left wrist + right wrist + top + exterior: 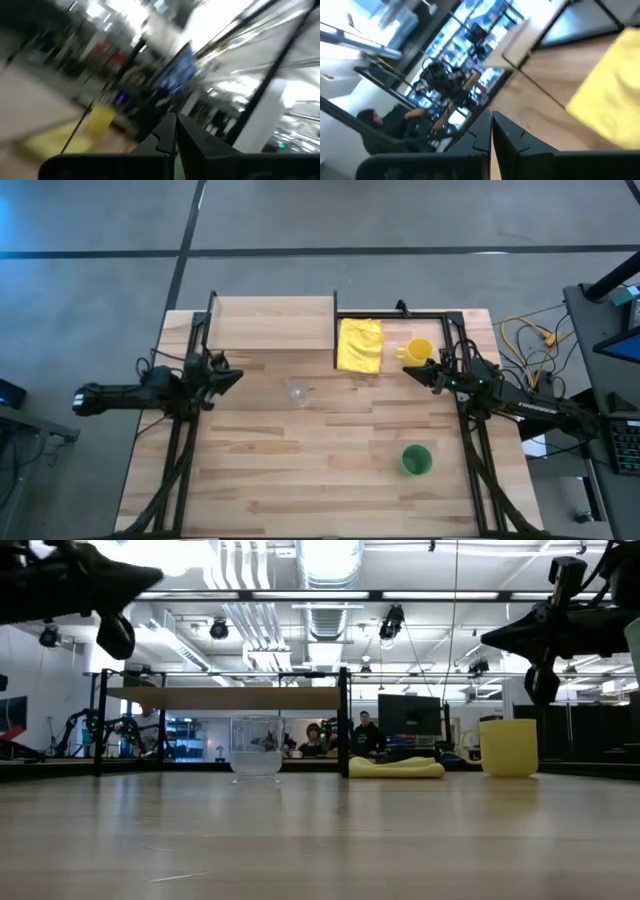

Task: Stack small to large cups/mugs on shelf
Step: Put the transparent glass mug on the shelf

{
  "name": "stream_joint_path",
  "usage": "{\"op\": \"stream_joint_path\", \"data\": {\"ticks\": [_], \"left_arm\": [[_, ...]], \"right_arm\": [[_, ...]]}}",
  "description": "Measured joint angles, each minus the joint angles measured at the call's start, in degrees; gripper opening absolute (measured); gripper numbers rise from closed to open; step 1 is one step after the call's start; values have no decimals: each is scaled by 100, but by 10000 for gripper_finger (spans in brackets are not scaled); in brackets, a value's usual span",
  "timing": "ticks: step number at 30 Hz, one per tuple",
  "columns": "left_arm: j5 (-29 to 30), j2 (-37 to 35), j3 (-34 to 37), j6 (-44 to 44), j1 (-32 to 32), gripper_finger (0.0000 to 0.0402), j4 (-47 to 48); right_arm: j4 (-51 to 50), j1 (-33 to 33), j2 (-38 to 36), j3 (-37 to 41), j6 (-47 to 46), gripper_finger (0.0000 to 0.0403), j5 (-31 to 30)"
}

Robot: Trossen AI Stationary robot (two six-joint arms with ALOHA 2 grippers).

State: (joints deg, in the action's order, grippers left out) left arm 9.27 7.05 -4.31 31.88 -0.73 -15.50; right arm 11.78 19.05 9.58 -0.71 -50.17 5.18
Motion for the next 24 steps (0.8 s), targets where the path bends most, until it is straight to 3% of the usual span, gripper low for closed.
{"op": "stream_joint_path", "data": {"ticks": [3, 6, 11, 17, 20, 24], "left_arm": [[171, 521, -531, 620, 0, 1, 1084], [173, 1241, -1183, 710, 0, 1, 1611], [147, 2503, -2321, 26, 0, 1, 1932], [157, 3980, -3317, -1223, 0, 1, 1918], [471, 4530, -3609, -1862, 2, 1, 2034], [792, 4988, -4009, -1886, -2, 1, 1909]], "right_arm": [[599, 0, -2, 1, 19, 9, -27], [1288, 0, -2, 2, 233, 9, -29], [1718, 0, -3, -2, 729, 9, -195], [1641, 0, 38, -2, 563, 9, -425], [1548, 0, 36, -2, 691, 9, -433], [1558, 0, 36, -2, 561, 9, -534]]}}
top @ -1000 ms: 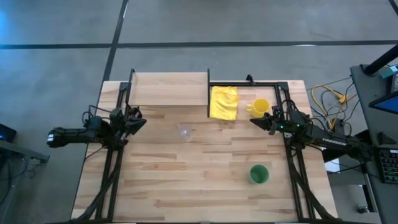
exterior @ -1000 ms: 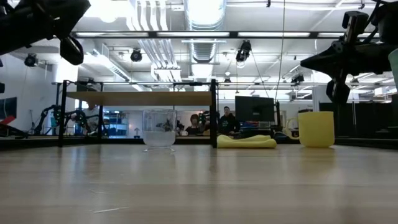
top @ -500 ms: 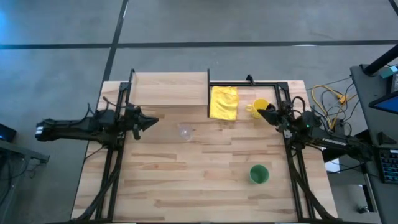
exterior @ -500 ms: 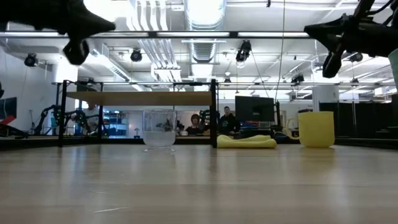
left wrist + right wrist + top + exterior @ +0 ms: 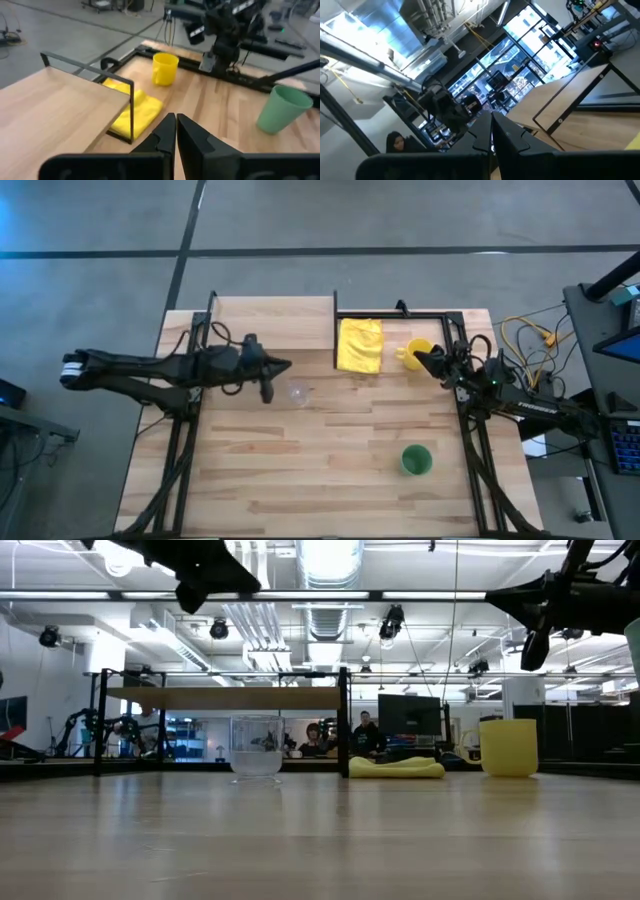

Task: Stack small to large cups/mugs on shelf
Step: Put the transparent glass mug on the shelf

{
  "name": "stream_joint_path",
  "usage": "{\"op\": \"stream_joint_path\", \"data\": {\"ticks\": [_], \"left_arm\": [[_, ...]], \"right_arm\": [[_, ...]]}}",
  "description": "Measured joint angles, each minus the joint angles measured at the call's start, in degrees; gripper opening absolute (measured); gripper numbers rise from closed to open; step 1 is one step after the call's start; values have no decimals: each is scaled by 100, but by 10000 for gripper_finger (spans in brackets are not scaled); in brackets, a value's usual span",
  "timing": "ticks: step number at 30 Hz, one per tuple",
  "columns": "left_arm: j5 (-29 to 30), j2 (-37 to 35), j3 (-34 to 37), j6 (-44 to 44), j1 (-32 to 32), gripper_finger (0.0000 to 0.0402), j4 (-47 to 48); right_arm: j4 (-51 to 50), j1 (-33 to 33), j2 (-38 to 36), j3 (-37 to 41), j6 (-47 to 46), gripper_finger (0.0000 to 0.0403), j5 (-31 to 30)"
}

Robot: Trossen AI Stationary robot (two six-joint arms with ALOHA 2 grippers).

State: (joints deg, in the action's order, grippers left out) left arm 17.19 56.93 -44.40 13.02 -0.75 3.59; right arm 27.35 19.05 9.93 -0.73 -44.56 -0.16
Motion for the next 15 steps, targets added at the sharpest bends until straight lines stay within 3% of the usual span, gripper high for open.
{"op": "stream_joint_path", "data": {"ticks": [5, 9, 15], "left_arm": [[61, 445, -295, 154, -19, 1, -28], [137, 758, -309, 767, -42, 4, -2], [129, 1080, -298, 1501, -39, 38, 3]], "right_arm": [[-12, 0, 37, 0, -15, 9, -4], [-12, 0, 79, 0, -42, 9, -2], [-7, 0, 66, 0, -228, 9, 7]]}}
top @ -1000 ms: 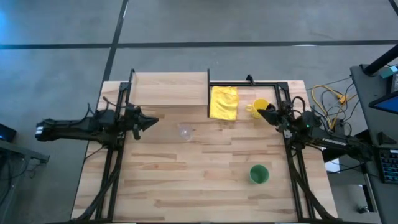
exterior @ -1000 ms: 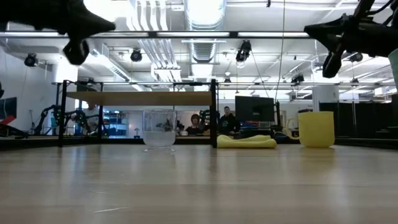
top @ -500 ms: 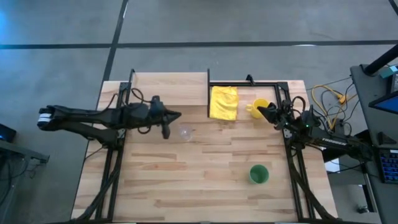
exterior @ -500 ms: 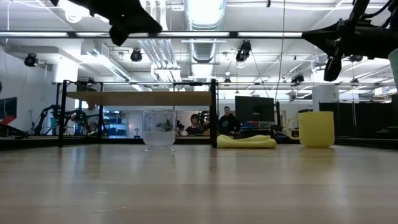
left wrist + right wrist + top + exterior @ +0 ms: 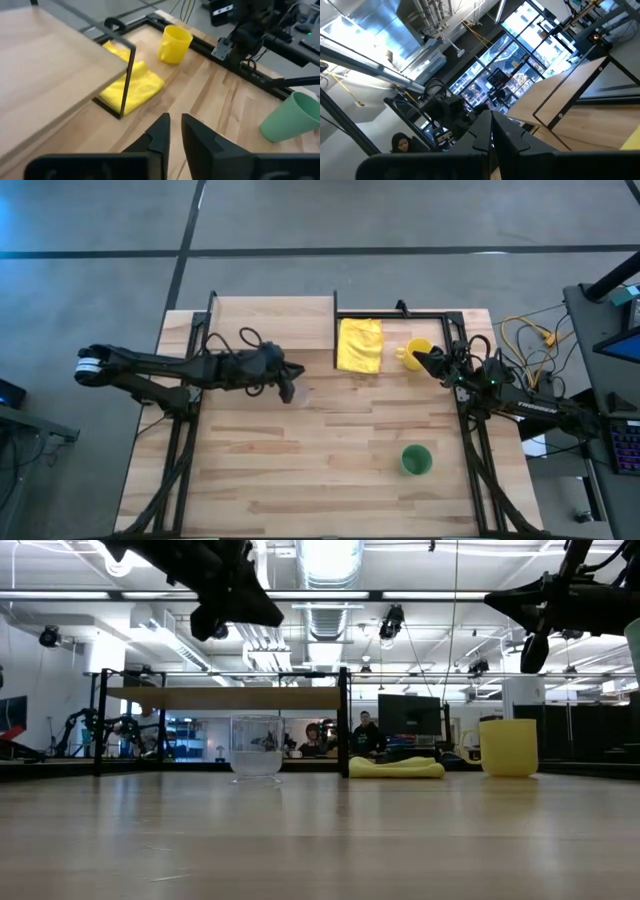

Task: Stack small to large cups/mugs on shelf
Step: Put the transparent glass mug on the shelf

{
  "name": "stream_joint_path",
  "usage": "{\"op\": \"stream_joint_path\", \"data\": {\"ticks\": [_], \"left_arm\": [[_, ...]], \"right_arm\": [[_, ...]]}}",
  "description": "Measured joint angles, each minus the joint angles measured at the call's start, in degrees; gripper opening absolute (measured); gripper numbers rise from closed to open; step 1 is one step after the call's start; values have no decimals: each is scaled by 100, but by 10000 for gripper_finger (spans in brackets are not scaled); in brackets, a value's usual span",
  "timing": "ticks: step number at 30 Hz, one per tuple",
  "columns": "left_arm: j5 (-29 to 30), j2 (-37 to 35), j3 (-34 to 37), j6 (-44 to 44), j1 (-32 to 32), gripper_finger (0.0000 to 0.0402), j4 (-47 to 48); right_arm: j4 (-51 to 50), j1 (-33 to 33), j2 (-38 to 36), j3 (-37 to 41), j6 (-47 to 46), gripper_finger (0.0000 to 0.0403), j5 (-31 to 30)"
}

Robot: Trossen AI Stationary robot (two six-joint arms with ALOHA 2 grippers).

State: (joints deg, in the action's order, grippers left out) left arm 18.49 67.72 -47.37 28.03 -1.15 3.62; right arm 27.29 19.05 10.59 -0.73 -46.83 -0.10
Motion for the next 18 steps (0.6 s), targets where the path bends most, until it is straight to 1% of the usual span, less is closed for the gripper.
{"op": "stream_joint_path", "data": {"ticks": [5, 7, 9, 12, 14, 18], "left_arm": [[-42, 168, 0, 22, 0, 70, -15], [-183, 246, 9, 70, 0, 75, -4], [-605, 336, 22, 165, -2, 77, 2], [-1645, 479, 65, 164, 4, 77, -4], [-2133, 604, 92, 158, 11, 77, 116], [-2237, 849, 73, -85, 1, 77, 579]], "right_arm": [[-2, 0, 2, 0, 16, 9, 0], [-2, -1, 0, 0, 16, 9, 0], [-7, 0, 2, 0, 22, 9, 2], [-48, 0, 2, 2, 36, 9, 2], [-112, 0, 2, 0, 38, 9, 2], [-297, 0, 8, 2, 35, 9, 4]]}}
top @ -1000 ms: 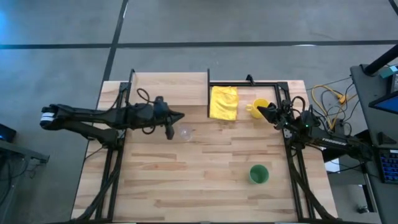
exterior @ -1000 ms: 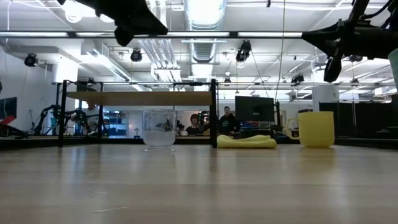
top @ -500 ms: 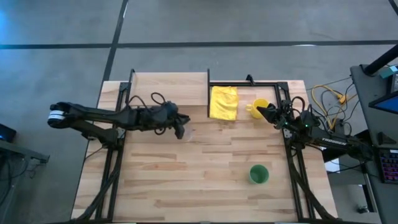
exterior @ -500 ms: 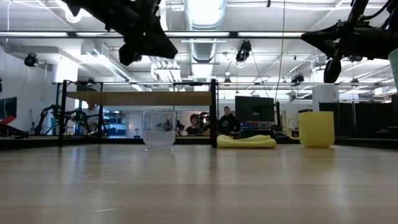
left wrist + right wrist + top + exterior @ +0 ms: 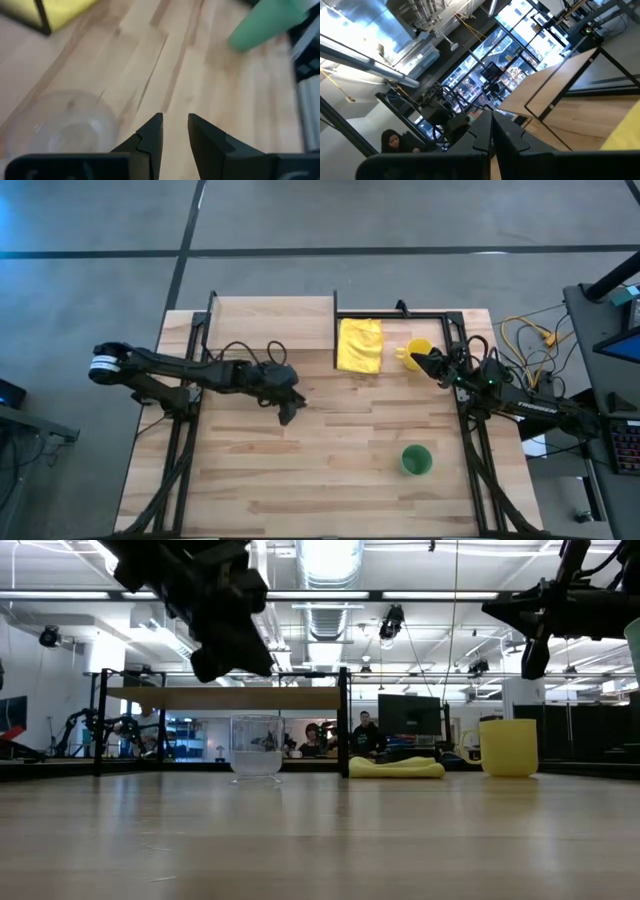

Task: Stack small to large cups/mugs on shelf
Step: Put the transparent glass mug on the shelf

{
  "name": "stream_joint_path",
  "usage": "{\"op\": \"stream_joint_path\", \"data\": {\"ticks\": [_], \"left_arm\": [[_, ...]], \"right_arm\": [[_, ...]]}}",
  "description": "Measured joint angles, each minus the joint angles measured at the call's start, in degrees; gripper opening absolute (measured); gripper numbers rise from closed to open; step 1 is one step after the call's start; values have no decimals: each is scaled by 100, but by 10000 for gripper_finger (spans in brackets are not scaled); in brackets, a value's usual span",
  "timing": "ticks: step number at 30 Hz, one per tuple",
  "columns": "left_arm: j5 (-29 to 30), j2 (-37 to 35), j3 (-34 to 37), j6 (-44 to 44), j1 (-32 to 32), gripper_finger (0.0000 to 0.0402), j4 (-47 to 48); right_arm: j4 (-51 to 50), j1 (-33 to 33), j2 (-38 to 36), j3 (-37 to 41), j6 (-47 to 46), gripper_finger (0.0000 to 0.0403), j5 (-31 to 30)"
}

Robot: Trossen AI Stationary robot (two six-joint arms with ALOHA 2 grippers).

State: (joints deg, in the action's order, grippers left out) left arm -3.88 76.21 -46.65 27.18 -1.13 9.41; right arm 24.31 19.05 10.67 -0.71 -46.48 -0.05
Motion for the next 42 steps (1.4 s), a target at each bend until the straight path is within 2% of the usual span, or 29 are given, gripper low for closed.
{"op": "stream_joint_path", "data": {"ticks": [6, 17, 24, 31, 42], "left_arm": [[17, 237, -2, -99, 1, 77, 63], [854, 120, -5, -527, -6, 77, 522], [746, 144, 27, -526, -10, 77, 661], [887, 141, 126, -561, -45, 77, 659], [897, 192, 201, -916, -113, 77, 664]], "right_arm": [[-131, -2, 1, 0, 0, 9, 1], [-136, -2, 0, 0, -44, 9, 2], [-137, -2, -1, 0, -46, 9, 2], [-137, -2, -2, 0, -46, 9, 2], [-137, -2, 3, 0, -25, 9, 0]]}}
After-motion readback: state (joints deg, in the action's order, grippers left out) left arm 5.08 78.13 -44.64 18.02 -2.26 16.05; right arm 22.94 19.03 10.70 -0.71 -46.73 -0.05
